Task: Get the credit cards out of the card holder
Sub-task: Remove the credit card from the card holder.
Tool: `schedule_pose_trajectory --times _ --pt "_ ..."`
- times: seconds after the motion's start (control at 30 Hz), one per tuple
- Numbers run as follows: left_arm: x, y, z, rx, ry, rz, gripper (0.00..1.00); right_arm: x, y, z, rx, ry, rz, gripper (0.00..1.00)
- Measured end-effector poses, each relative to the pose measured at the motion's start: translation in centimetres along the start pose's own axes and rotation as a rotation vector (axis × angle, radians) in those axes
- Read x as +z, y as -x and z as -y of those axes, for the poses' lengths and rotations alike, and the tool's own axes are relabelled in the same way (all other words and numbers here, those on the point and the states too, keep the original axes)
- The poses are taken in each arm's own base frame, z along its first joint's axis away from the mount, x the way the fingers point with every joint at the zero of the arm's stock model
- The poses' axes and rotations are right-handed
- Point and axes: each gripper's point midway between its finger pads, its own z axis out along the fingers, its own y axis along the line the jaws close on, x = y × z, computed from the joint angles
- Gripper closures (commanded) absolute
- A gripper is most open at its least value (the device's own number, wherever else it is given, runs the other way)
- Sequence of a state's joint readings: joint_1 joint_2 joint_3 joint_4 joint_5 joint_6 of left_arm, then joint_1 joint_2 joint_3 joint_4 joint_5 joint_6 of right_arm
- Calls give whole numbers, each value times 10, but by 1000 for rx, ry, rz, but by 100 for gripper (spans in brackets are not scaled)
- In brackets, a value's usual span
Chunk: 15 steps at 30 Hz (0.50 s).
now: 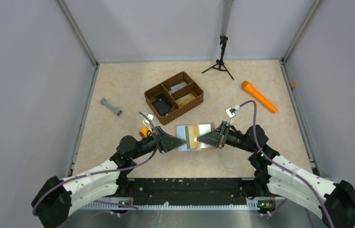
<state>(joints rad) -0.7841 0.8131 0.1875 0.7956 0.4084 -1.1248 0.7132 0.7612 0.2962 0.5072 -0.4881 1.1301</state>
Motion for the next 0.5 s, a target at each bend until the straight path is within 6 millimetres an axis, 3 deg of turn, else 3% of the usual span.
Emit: schedule_pose_trajectory --times 0.1,0.27,0.4,0.5 --pt "-3 1 2 3 -7 15 100 0 2 -1 -4 1 11 100" --pt "-6 4 4 9 -13 37 100 0 3 0 -3 -2 15 100" --pt "-10 4 4 11 -14 48 100 1 2 0 -3 -1 12 86" --pt "-10 4 4 12 -15 50 100 3 -1 3 9 -2 -10 84"
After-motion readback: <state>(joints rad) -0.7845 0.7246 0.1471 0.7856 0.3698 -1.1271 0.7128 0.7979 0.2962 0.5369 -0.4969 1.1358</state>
